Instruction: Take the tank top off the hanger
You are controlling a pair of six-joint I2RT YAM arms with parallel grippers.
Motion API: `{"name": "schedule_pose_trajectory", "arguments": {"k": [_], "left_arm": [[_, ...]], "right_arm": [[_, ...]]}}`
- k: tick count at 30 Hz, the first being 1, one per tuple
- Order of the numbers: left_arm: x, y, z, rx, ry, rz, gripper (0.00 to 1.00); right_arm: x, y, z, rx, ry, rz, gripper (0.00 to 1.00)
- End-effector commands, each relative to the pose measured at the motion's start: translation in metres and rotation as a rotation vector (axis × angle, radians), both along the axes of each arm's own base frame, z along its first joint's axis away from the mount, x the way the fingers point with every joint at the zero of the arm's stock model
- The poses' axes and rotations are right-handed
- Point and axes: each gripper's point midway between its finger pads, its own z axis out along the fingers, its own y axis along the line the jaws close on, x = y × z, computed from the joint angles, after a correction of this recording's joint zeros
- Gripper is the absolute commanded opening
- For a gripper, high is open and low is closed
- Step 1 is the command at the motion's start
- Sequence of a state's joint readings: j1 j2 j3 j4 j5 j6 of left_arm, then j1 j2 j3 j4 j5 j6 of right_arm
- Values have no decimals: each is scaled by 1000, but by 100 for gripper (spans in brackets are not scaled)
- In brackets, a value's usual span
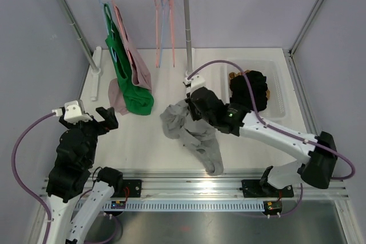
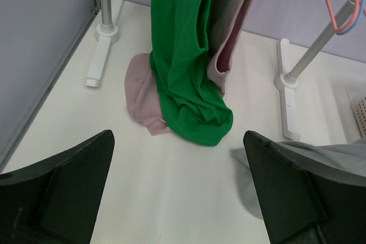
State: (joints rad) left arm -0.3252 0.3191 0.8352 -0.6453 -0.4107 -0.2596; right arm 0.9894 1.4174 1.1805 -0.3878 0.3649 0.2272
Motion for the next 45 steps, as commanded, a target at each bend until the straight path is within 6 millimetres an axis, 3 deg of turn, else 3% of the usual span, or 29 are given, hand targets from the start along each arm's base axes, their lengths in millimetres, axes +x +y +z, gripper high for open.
{"name": "schedule_pose_trajectory", "arguments": {"k": [1, 3, 5, 6, 7, 9, 10, 11, 14, 15, 17, 18, 19, 20, 21, 22, 27, 28, 32, 33, 35, 36, 38, 39, 41, 42, 44, 45], "left_arm": [[-1, 16, 15, -9, -78, 88, 99], [-2, 19, 15, -12, -85, 105, 99], [-2, 19, 14, -11, -83, 107, 99], [-2, 19, 14, -11, -83, 107, 99], [-2, 19, 14, -11, -81, 107, 99], [-2, 19, 14, -11, -81, 107, 99], [-1, 19, 13, -10, -78, 107, 99], [-2, 20, 14, -11, -81, 108, 99], [-1, 19, 12, -10, -76, 105, 99], [-1, 19, 12, -10, -78, 105, 99], [0, 18, 12, -8, -76, 104, 99], [0, 18, 12, -7, -76, 101, 99], [0, 17, 12, -6, -76, 97, 99], [1, 17, 11, -6, -74, 94, 99], [1, 16, 10, -5, -71, 91, 99], [2, 15, 10, -5, -70, 88, 99], [4, 11, 8, -2, -59, 70, 99], [5, 11, 8, -1, -57, 68, 99], [5, 9, 8, 1, -56, 59, 99], [5, 9, 8, 0, -57, 59, 99], [5, 9, 8, 1, -56, 59, 99], [5, 10, 8, 0, -57, 60, 99], [5, 10, 9, -2, -60, 60, 99], [5, 10, 8, -2, -59, 62, 99], [5, 10, 7, -4, -58, 65, 99], [6, 11, 7, -6, -57, 72, 99], [6, 11, 7, -10, -60, 74, 99], [7, 10, 7, -13, -59, 69, 99]], "right_arm": [[6, -25, 90, 75, -141, -94, 0], [4, -36, 133, 112, -202, -96, 0], [8, -51, 162, 107, -264, -140, 0], [11, -60, 167, 43, -283, -158, 0], [16, -73, 197, 55, -335, -213, 0], [27, -92, 211, -5, -357, -260, 0], [31, -105, 235, 22, -390, -300, 0], [43, -123, 243, 18, -400, -352, 0], [67, -149, 268, 27, -434, -396, 0], [81, -172, 273, 6, -444, -449, 0], [89, -184, 300, 53, -479, -460, 0], [104, -193, 294, 31, -453, -486, 0], [102, -199, 321, 81, -498, -489, 0], [106, -204, 328, 84, -507, -502, 0], [119, -204, 321, 56, -489, -509, 0], [118, -222, 346, 87, -543, -553, 0], [147, -268, 359, 109, -589, -663, 0], [153, -276, 354, 111, -577, -662, 0], [176, -273, 318, 106, -485, -626, 0], [187, -269, 296, 116, -443, -629, 0], [185, -267, 286, 135, -430, -619, 0], [193, -266, 262, 134, -390, -623, 0], [187, -266, 247, 153, -368, -634, 0], [192, -269, 211, 133, -305, -658, 0], [188, -277, 185, 162, -260, -716, 0], [187, -286, 141, 137, -174, -752, 0], [187, -293, 96, 143, -74, -805, 0], [184, -299, 62, 118, 2, -825, 0]]}}
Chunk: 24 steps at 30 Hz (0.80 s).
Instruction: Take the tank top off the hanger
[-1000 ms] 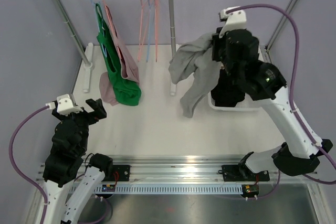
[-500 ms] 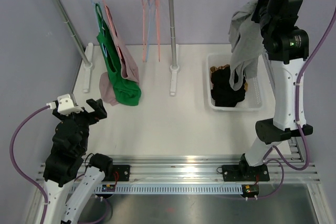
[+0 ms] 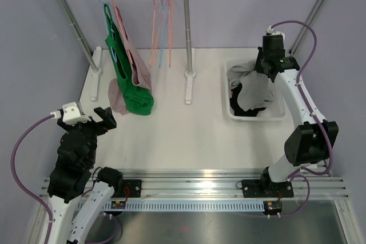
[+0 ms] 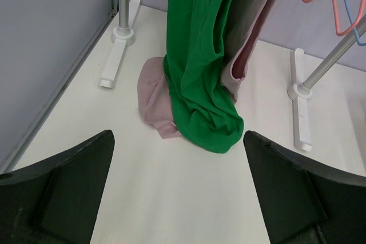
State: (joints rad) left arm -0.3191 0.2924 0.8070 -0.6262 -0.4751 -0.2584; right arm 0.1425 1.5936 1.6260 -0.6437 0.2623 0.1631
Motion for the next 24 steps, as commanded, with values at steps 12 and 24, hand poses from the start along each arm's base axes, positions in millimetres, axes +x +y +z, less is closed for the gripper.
{"name": "schedule_pose_trajectory", "arguments": {"k": [12, 24], "left_arm": [[5, 8, 12, -61, -42, 76, 99], [-13, -16, 102, -44, 10, -104, 99]], "right_arm": [[-23, -17, -204, 77, 449, -160, 2], [-19, -29, -89, 58, 249, -201, 62]]}}
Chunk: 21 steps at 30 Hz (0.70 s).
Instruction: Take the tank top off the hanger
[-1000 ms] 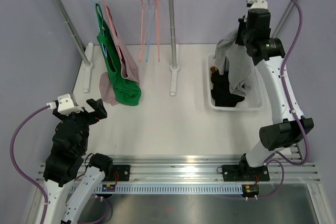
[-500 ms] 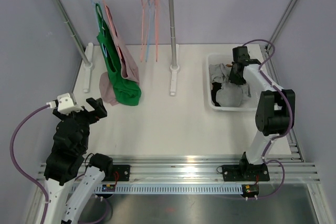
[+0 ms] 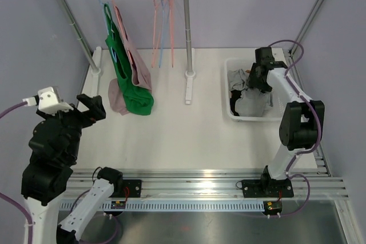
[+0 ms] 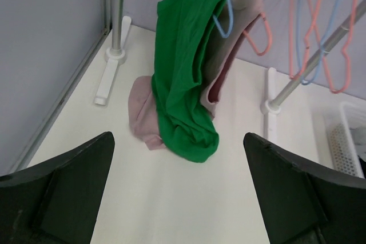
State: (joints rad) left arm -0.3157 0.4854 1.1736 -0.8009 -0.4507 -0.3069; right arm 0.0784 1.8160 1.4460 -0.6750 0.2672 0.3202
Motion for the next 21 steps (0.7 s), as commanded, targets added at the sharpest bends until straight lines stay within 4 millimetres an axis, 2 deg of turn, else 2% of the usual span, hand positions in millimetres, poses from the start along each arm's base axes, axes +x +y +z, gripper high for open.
{"name": "schedule_pose_trajectory", "arguments": {"k": [1, 2, 3, 4, 5, 6, 7, 9, 10, 11, 14, 16, 17, 19, 20, 21], "left_arm": [[2, -17, 32, 12, 22, -98, 99], [2, -18, 35, 16, 42, -106, 99], [3, -20, 44, 22, 40, -116, 99], [10, -24, 58, 23, 41, -125, 99], [11, -25, 65, 24, 39, -131, 99], [16, -30, 70, 35, 40, -156, 99], [25, -35, 79, 39, 38, -166, 99], [39, -45, 87, 53, 37, -207, 99], [53, -51, 91, 59, 50, -217, 99], [61, -55, 94, 66, 45, -225, 99], [92, -63, 98, 77, 56, -220, 99], [111, -69, 98, 85, 58, -219, 99], [130, -73, 100, 82, 54, -208, 99], [147, -76, 104, 83, 49, -191, 99], [167, -80, 104, 80, 61, -175, 99], [175, -79, 107, 83, 58, -157, 99]], "right_arm": [[0, -8, 97, -27, -187, -42, 69], [-1, -11, 115, -40, -212, -53, 76], [-3, -14, 127, -54, -236, -62, 78], [-7, -16, 145, -62, -269, -61, 91], [-10, -18, 160, -67, -290, -65, 92], [-14, -17, 170, -60, -308, -57, 99], [-23, -15, 189, -49, -353, -39, 99], [-32, 2, 203, 33, -401, 33, 100], [-45, 12, 226, 81, -477, 76, 99], [-49, 35, 223, 179, -507, 170, 100], [-79, 73, 241, 357, -607, 324, 100], [-98, 87, 254, 433, -661, 384, 99], [-106, 96, 243, 481, -634, 409, 98], [-117, 104, 240, 535, -627, 434, 91], [-123, 110, 230, 565, -592, 451, 88], [-126, 113, 226, 587, -579, 459, 87]]}}
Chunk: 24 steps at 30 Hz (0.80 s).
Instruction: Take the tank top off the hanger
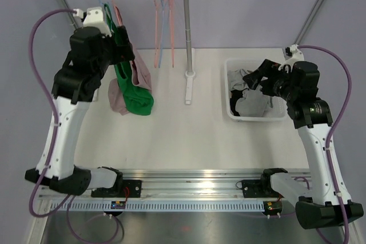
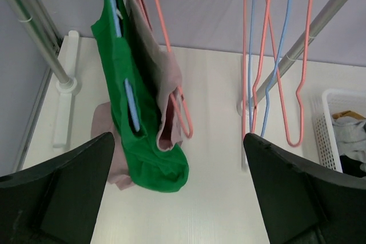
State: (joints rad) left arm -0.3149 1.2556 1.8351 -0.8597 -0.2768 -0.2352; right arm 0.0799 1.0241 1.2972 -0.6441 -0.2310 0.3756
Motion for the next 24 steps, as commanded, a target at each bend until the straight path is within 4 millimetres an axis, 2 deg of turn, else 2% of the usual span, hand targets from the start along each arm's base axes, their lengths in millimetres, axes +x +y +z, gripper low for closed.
{"name": "schedule_pose_trajectory", "arguments": {"k": [1, 2, 3, 5, 6, 7, 8, 11, 13, 20, 22, 24], "left_arm": [[36, -3, 37, -10, -113, 33, 99], [45, -4, 41, -7, -128, 43, 99], [60, -4, 39, 5, -124, 68, 99], [74, -2, 42, 19, -131, 100, 99], [89, -2, 38, 33, -122, 124, 99], [95, -2, 40, 39, -126, 131, 98], [104, -3, 37, 54, -119, 132, 95], [128, -5, 33, 92, -114, 154, 81], [143, -3, 28, 108, -103, 179, 77], [172, 13, -3, 127, -52, 236, 66], [176, 18, -9, 133, -39, 248, 65], [180, 16, -18, 137, -25, 236, 59]], "right_arm": [[-12, 37, -10, 126, 30, 183, 85], [-16, 40, -20, 142, 53, 206, 82], [-21, 43, -21, 157, 52, 215, 80], [-26, 46, -31, 167, 67, 238, 78], [-29, 47, -29, 167, 59, 243, 78], [-32, 47, -31, 165, 59, 249, 78], [-33, 47, -31, 164, 56, 248, 78], [-40, 49, -24, 174, 31, 262, 77], [-44, 53, -19, 180, 22, 282, 77], [-47, 55, -13, 156, -5, 293, 83], [-46, 56, -16, 152, -2, 293, 84], [-43, 56, -20, 148, 11, 290, 84]]}}
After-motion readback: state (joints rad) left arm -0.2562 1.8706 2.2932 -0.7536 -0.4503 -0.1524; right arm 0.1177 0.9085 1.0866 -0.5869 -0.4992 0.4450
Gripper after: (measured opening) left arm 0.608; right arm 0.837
